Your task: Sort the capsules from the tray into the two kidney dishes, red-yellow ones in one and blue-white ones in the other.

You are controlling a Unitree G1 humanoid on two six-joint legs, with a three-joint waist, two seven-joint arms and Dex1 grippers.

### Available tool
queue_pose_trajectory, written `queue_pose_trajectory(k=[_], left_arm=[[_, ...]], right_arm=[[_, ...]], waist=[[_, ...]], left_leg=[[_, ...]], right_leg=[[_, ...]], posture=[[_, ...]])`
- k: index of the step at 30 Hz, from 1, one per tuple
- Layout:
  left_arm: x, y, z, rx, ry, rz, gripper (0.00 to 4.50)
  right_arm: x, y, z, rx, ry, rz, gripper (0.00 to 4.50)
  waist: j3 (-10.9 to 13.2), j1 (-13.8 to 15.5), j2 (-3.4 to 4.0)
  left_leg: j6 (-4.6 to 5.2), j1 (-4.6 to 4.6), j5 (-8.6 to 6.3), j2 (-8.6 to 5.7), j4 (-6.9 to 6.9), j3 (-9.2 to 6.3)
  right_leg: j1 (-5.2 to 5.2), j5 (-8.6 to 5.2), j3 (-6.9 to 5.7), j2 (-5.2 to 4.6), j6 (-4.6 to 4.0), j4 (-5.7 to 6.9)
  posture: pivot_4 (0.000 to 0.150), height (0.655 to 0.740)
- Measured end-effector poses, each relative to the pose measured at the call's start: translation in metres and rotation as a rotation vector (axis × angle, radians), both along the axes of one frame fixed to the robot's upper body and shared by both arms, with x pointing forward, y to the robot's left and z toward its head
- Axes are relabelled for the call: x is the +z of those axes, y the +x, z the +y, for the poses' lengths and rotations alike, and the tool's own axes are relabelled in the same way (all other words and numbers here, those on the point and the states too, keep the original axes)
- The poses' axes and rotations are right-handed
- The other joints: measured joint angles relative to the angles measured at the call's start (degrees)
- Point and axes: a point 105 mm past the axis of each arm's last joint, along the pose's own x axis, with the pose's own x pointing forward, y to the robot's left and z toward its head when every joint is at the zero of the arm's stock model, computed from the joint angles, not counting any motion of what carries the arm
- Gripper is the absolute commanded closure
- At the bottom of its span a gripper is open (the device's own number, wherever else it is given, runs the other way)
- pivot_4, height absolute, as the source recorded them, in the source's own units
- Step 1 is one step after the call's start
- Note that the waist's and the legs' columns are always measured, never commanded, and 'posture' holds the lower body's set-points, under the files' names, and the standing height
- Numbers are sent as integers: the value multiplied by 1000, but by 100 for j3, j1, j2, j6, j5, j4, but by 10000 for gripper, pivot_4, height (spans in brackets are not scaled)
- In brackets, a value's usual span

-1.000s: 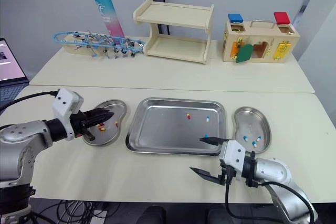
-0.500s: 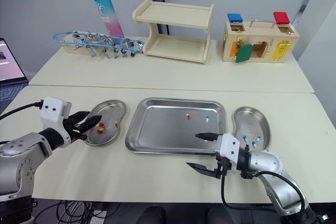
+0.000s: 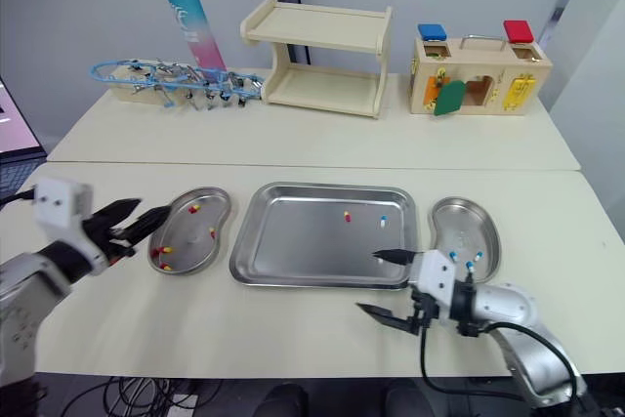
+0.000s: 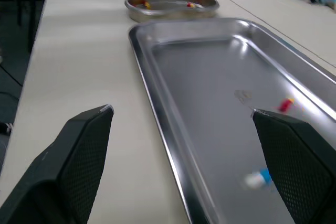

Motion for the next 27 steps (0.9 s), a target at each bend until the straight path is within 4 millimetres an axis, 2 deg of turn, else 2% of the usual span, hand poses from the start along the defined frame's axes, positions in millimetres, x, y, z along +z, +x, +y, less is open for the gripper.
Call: queue_pose_trajectory(k=[2, 5, 6, 7, 10, 12, 14, 21, 27], left_arm=[[-8, -17, 21, 42, 30, 17, 15688], [-31, -38, 43, 63, 51, 93, 15688], [-39, -44, 49, 70, 43, 118, 12067], [-45, -50, 52, 65, 37, 136, 10467], [-60, -66, 58, 37, 27, 194, 404], [-67, -74, 59, 12, 31, 217, 158], [-72, -79, 61, 2, 36, 232, 158], [-78, -80, 65, -3, 38, 242, 158], [-78, -81, 65, -4, 42, 239, 158]], right_arm=[[4, 1, -20, -46, -45, -12, 0], [8, 1, -49, -99, -107, -15, 0], [8, 2, -59, -118, -129, -13, 0], [8, 1, -71, -137, -157, -7, 0], [5, -2, -123, -226, -261, 39, 0], [6, -5, -151, -272, -319, 63, 0], [7, -8, -172, -307, -349, 92, 0], [6, -9, -213, -368, -417, 169, 0], [8, -4, -216, -356, -439, 169, 0]], waist=[[0, 23, 0], [-1, 46, -3], [-2, 53, -5], [-2, 63, -8], [-4, 77, -17], [-4, 48, -16], [-4, 32, -16], [-4, 3, -12], [-4, -8, -12]], left_leg=[[0, 2, 0, 0, -1, -1], [0, 3, 0, -1, 2, 1], [0, 3, 0, -1, 3, 1], [0, 1, 0, -3, 4, 1], [0, 1, 0, -5, 3, 4], [1, 6, 0, -3, 0, 7], [1, 9, 0, -2, -2, 6], [1, 11, 0, -2, -1, 13], [0, 9, 0, -2, -1, 12]], right_leg=[[3, 0, -2, 0, 0, 1], [9, 0, -2, -3, 0, 0], [9, 0, -3, -3, 0, 0], [9, 0, -4, -5, 0, -2], [9, 0, -5, -8, 0, -5], [9, 0, -3, -7, -1, -2], [10, -1, -3, -6, -1, 0], [9, 0, 4, -6, 0, 0], [10, 0, 3, -6, 0, 0]], posture=[[1500, 7400], [1500, 7400], [1500, 7400], [1500, 7400], [1500, 7400], [1500, 7400], [1500, 7400], [1500, 7400], [1500, 7400]])
